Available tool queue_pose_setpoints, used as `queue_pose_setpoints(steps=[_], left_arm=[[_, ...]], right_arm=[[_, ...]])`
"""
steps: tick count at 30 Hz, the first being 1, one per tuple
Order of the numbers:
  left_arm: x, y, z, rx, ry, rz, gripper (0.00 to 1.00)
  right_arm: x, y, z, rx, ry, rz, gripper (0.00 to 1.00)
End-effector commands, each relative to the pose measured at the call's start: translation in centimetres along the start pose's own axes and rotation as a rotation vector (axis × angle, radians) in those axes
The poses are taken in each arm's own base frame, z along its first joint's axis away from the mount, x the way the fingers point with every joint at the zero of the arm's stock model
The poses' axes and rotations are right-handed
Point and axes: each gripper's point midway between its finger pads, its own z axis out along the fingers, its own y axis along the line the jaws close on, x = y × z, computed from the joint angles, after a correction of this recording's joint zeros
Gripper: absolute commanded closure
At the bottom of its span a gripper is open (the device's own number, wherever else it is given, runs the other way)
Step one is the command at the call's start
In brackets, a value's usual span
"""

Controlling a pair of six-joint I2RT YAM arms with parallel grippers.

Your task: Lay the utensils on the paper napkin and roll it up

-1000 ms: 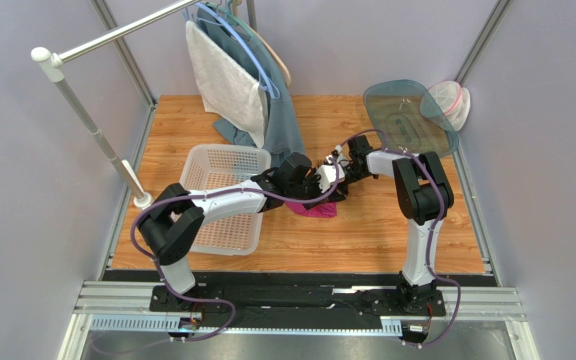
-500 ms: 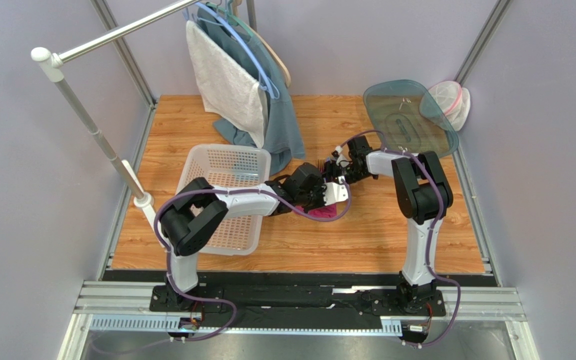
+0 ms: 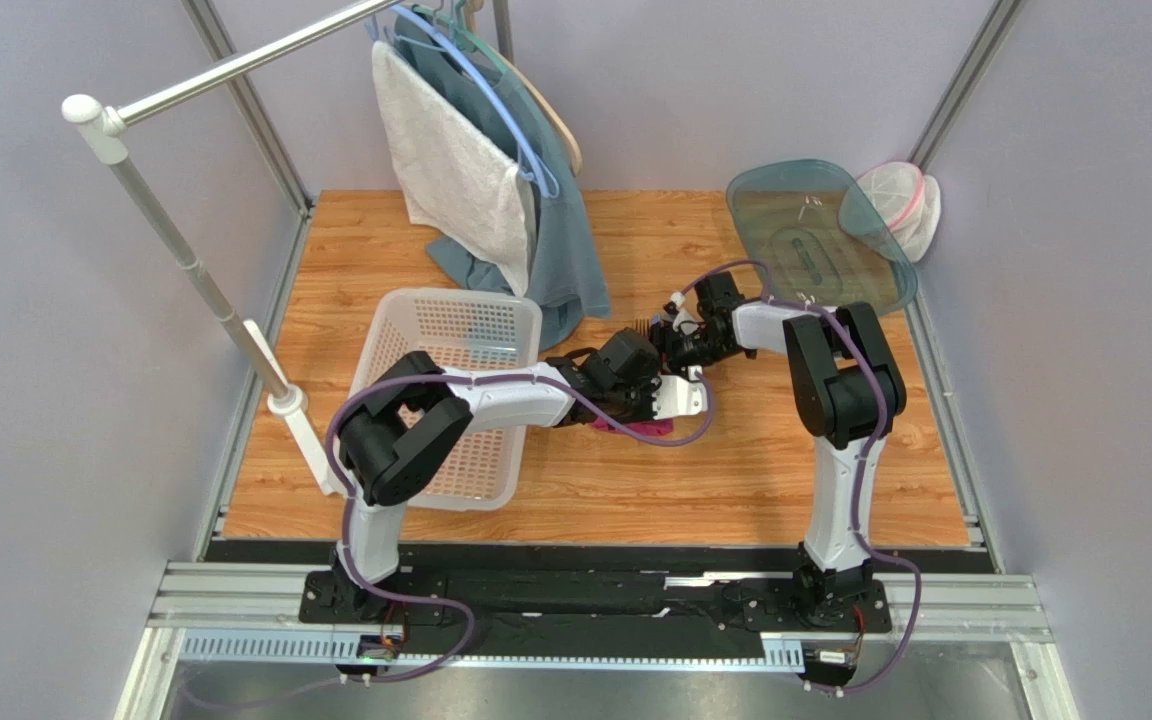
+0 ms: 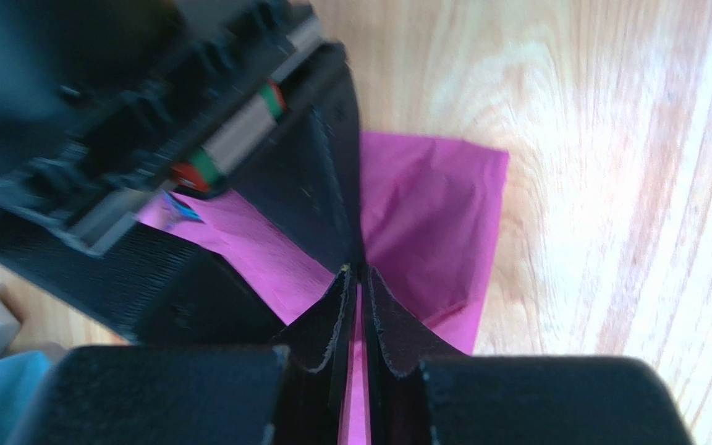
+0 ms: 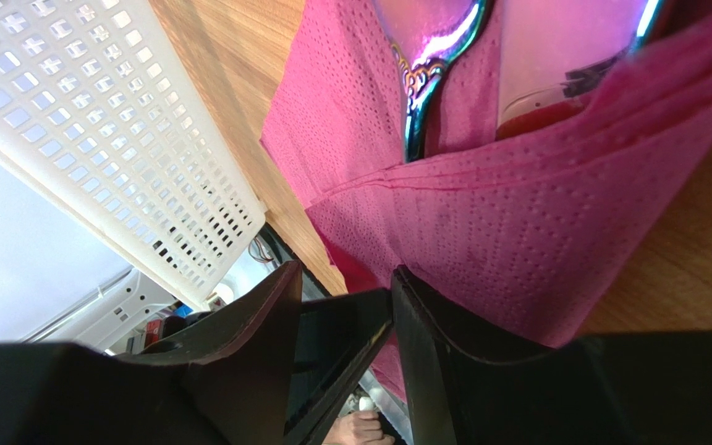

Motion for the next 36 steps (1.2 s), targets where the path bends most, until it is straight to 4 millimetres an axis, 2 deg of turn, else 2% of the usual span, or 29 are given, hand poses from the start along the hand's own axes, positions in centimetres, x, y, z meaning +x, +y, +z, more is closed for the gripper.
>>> queue_pose_setpoints(steps=[1, 8, 10, 16, 20, 22, 28, 32, 36], left_arm=[[0.9, -1.4, 0.0, 0.064, 0.048, 0.028, 0.89], [2.2, -2.5, 0.2, 0.101, 0.089, 0.032, 0.90], [2.6, -2.8, 0.2, 0.112, 0.097, 0.036, 0.91], [2.7, -3.6, 0.1, 0.150, 0.085, 0.040, 0.95], [2.4, -3.9, 0.2, 0.163, 0.073, 0.033, 0.95], [2.4, -4.0, 0.2, 0.169, 0.066, 0.032, 0.96], [2.4, -4.5, 0.2, 0.193, 0.058, 0.011, 0.96], [2.2, -4.6, 0.2, 0.200, 0.047, 0.004, 0.96], [2.3, -4.7, 0.3, 0.206, 0.046, 0.004, 0.96]], right_arm=[[-0.8, -0.8, 0.1, 0.059, -0.035, -0.032, 0.53], [-0.7, -0.6, 0.0, 0.058, -0.035, -0.043, 0.54], [-0.9, 0.0, -0.3, 0.046, -0.042, -0.059, 0.55], [-2.6, 4.5, -2.9, -0.005, -0.127, -0.174, 0.70], [-4.1, 6.2, -4.3, -0.018, -0.182, -0.185, 0.77], [-4.6, 6.1, -4.6, 0.007, -0.203, -0.191, 0.79], [-3.8, 3.6, -4.4, 0.098, -0.181, -0.163, 0.91], [-3.3, 1.7, -3.3, 0.158, -0.162, -0.179, 0.96], [-3.4, 0.2, -1.9, 0.180, -0.148, -0.184, 0.96]])
